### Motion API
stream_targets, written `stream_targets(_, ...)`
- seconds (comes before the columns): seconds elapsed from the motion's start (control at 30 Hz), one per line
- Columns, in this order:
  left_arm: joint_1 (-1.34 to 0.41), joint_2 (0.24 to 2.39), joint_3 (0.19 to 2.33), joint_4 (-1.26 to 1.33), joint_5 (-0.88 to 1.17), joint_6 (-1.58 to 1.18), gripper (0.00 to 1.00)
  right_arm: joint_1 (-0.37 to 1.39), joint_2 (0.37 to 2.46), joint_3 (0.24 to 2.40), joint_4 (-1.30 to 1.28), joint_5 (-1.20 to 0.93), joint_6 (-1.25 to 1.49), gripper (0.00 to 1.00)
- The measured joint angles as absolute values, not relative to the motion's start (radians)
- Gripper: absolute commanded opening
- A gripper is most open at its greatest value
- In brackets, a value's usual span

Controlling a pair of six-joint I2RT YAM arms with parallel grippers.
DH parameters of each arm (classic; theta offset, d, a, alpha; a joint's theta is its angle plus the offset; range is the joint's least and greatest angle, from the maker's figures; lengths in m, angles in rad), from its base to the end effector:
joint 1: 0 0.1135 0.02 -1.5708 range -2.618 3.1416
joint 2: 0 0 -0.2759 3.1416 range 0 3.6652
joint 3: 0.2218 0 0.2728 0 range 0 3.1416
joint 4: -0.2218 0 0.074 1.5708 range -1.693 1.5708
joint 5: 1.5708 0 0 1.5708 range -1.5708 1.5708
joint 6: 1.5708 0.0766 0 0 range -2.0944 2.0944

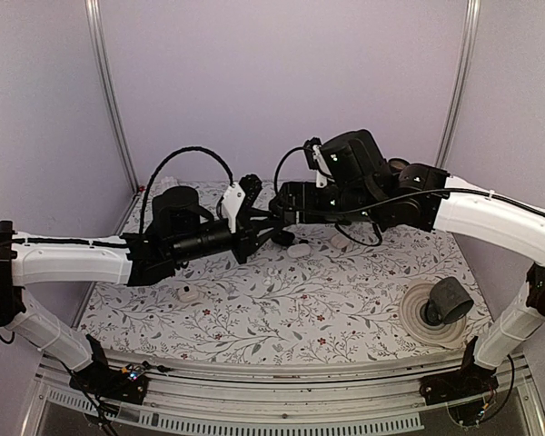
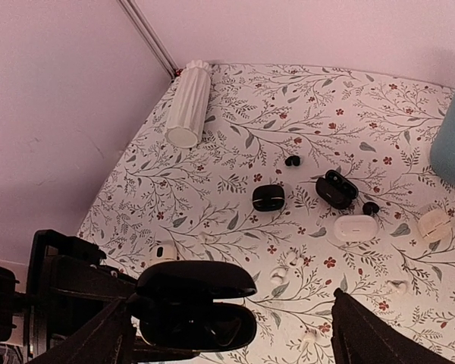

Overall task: Insert the wireless bluetooth earbuds into the charging case
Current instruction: Adjust the left earbud in the left side groove of the charging case.

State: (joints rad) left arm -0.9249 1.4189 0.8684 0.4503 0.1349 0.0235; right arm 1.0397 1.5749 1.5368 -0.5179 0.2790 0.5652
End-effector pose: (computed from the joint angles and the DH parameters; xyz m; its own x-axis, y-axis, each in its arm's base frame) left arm 0.2239 -0.3141 0.2832 -0.0397 0.0914 -0.9950 0.8730 0.4876 0.0099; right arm 0.2282 0.3469 0.3613 -0.6062 -0.0155 -0.7951 -0.4568 0.8252 0.3322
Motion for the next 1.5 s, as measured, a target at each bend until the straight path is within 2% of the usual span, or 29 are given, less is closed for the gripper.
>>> stream_targets(0.27,-0.925,1.419,0.869,0.450,0.131,0.023,0.00,1.032,1.555,1.521,-0.519,0.279,0.565,0.88)
stream_targets(0.73,-0.925,1.419,0.873,0.447,0.149,0.023,0.00,1.031,1.552,1.524,-0.517,0.270,0.538,0.96)
stream_targets(1.5,-0.926,1.420,0.884,0.417,0.144,0.041,0.00,1.031,1.655,1.649,-0.581,0.274,0.534,0.93)
